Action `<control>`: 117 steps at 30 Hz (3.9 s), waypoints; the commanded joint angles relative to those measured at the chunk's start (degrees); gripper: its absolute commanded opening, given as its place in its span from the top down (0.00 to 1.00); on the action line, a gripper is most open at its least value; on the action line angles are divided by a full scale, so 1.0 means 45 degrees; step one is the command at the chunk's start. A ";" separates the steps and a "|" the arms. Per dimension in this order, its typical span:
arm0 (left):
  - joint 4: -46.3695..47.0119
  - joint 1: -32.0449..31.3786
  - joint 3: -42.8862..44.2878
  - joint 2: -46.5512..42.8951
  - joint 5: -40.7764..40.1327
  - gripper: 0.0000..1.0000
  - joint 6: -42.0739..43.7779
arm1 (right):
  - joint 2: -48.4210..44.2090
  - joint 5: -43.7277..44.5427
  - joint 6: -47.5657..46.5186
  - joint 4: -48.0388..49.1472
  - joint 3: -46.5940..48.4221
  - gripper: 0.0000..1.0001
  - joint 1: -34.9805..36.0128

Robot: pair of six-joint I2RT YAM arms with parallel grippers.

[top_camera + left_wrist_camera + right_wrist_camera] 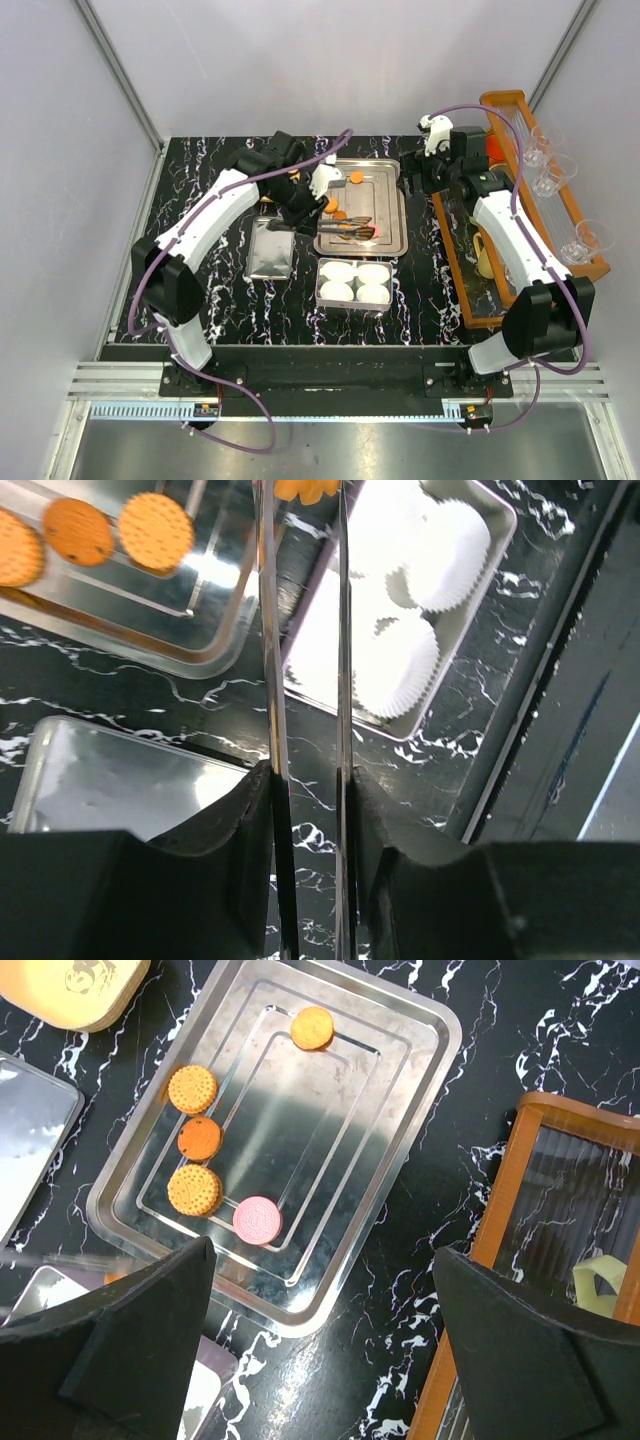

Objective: Pack the cookies

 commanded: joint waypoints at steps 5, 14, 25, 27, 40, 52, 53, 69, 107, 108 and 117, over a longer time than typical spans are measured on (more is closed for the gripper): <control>0.0039 -0.1101 -0.1130 -0.0985 0.0411 1.00 0.0977 | 0.0026 0.0381 0.0103 0.0157 0.0730 0.00 -0.0049; 0.0039 -0.1727 -0.1541 -0.1025 0.0040 1.00 0.1192 | -0.0130 0.0342 0.0103 0.0176 0.0496 0.00 -0.0088; 0.0449 -0.2059 -0.1679 -0.0771 -0.0331 1.00 0.1134 | -0.0267 0.0245 0.0162 0.0294 0.0124 0.00 -0.0068; 0.0449 -0.2059 -0.1561 -0.0654 -0.0390 1.00 0.1153 | -0.0268 0.0245 0.0162 0.0313 0.0144 0.00 -0.0068; 0.0468 -0.2078 -0.1288 -0.0166 -0.0468 0.95 0.1251 | -0.0385 0.0303 0.0065 0.0333 0.0046 0.00 -0.0088; 0.0468 -0.2157 -0.1444 0.0088 -0.0468 0.93 0.1387 | -0.0345 0.0284 0.0084 0.0333 0.0007 0.00 -0.0088; 0.0468 -0.2195 -0.1482 0.0108 -0.0488 0.93 0.1388 | -0.0346 0.0284 0.0103 0.0333 -0.0032 0.00 -0.0088; 0.0761 -0.2196 -0.1561 0.0264 -0.0663 0.75 0.1368 | -0.0463 0.0284 0.0123 0.0391 -0.0169 0.00 -0.0127; 0.1113 -0.2274 -0.2108 0.0089 -0.0996 0.59 0.1290 | -0.0561 0.0226 0.0181 0.0489 -0.0286 0.00 -0.0166; 0.1113 -0.2293 -0.2108 0.0069 -0.1015 0.58 0.1271 | -0.0580 0.0225 0.0182 0.0470 -0.0266 0.00 -0.0166; 0.1308 -0.2274 -0.2342 -0.0029 -0.1094 0.55 0.1231 | -0.0424 0.0167 0.0201 0.0450 -0.0149 0.00 -0.0186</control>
